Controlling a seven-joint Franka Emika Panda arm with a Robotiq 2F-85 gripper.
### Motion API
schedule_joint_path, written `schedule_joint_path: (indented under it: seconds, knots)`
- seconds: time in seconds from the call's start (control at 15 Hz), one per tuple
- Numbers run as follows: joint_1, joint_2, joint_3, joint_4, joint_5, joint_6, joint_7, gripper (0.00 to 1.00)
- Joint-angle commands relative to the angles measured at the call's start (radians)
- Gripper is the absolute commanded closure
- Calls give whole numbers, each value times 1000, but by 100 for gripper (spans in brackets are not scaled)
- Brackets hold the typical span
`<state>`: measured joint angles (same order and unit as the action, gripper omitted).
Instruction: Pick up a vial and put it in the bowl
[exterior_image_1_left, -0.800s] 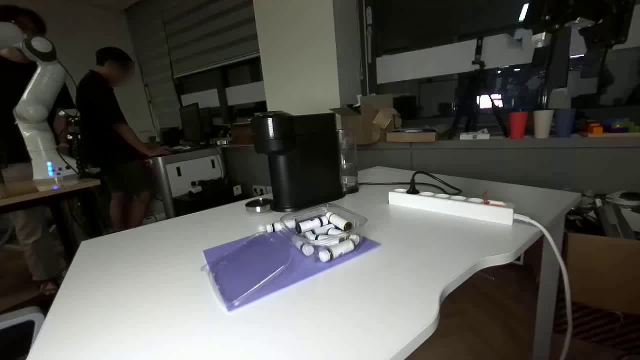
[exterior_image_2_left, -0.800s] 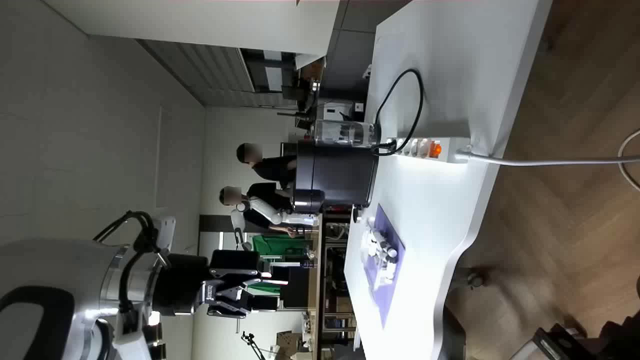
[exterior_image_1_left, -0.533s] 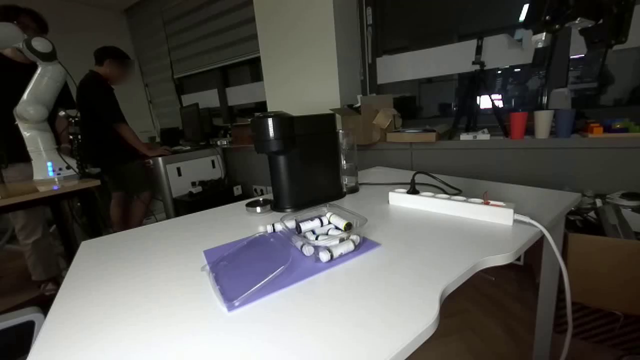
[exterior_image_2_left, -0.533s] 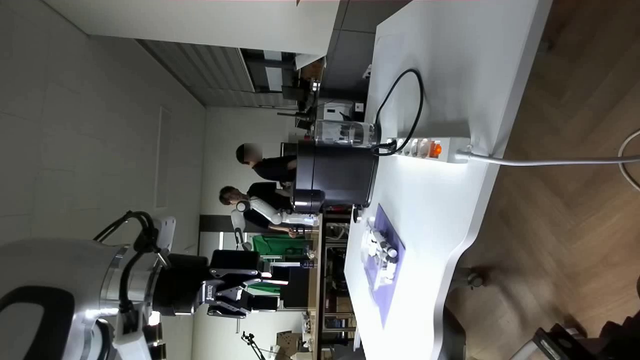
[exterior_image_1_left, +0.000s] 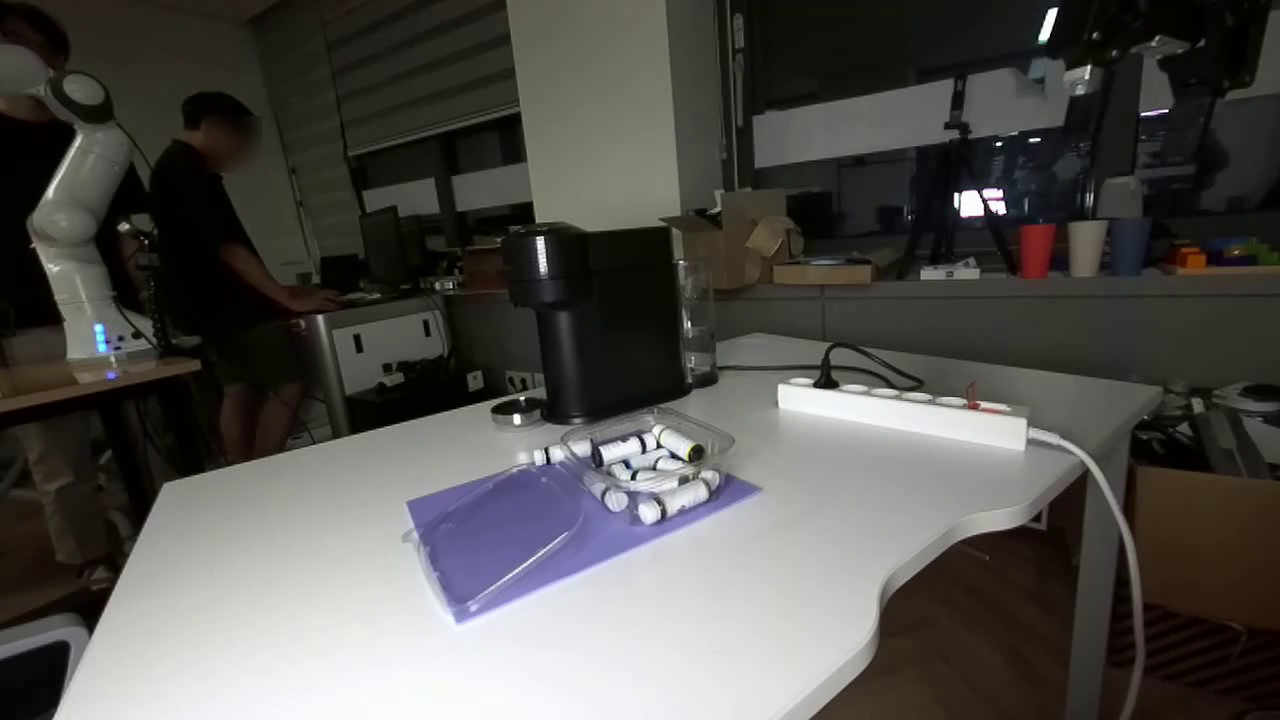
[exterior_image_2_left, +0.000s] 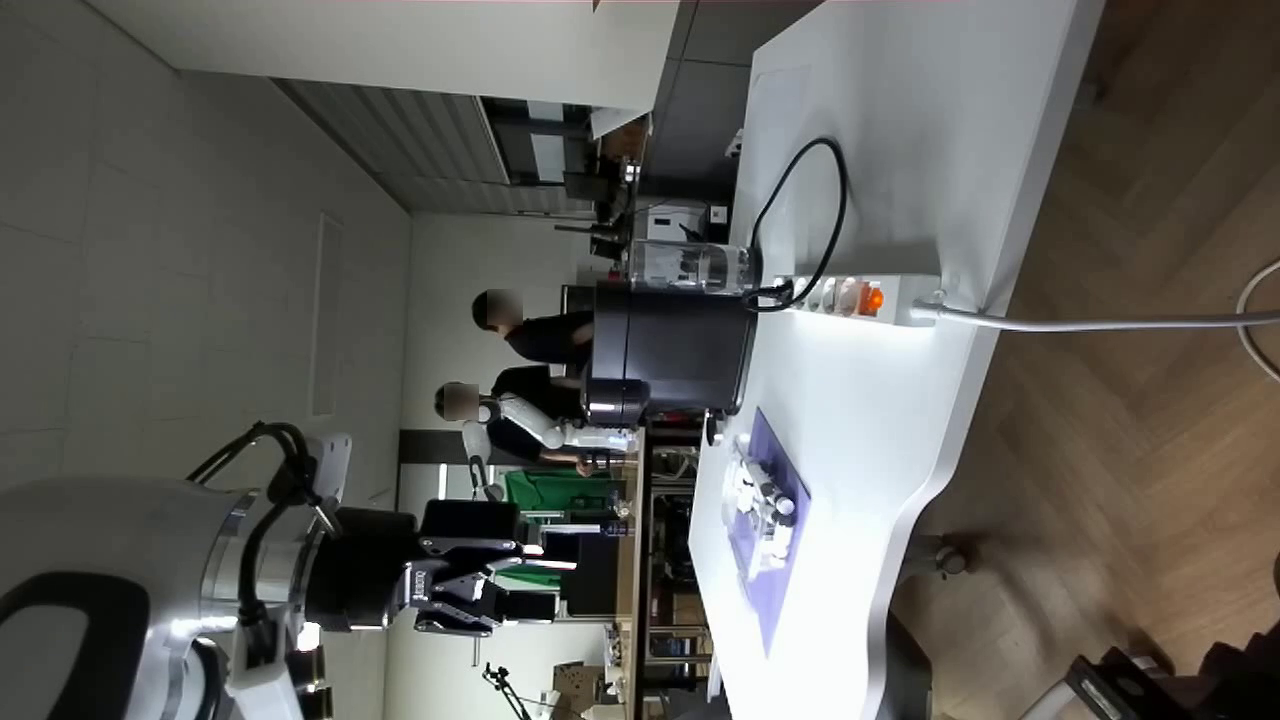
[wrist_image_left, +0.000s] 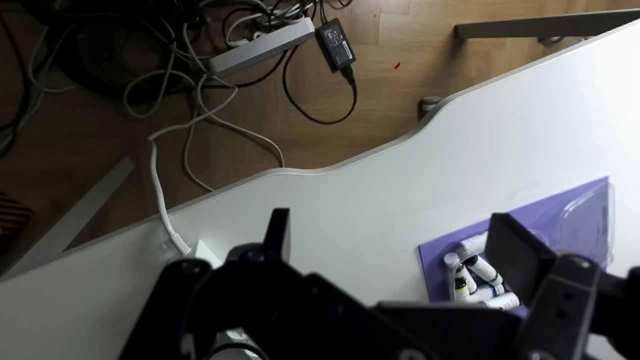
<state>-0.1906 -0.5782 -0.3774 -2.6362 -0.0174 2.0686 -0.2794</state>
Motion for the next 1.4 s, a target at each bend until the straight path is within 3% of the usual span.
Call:
schedule_joint_path:
  seconds: [0.0, 0.2, 0.6, 0.8, 0.93, 1.0, 1.13, 1.2, 1.33]
  knots:
    - [-20, 4, 18, 1, 12, -1, -10, 0]
    - [34, 96, 22, 45, 35, 76, -66, 0]
    - [174, 442, 117, 200, 39, 404, -178, 0]
    - [178, 636, 198, 327, -33, 499, -186, 0]
    - [172, 760, 247, 429, -147, 538, -143, 0]
    - [178, 820, 258, 488, -232, 551, -102, 0]
    - [196, 926, 270, 613, -296, 522, -38, 0]
    - [161, 820, 289, 473, -249, 558, -94, 0]
    - [173, 906, 294, 562, -278, 555, -66, 0]
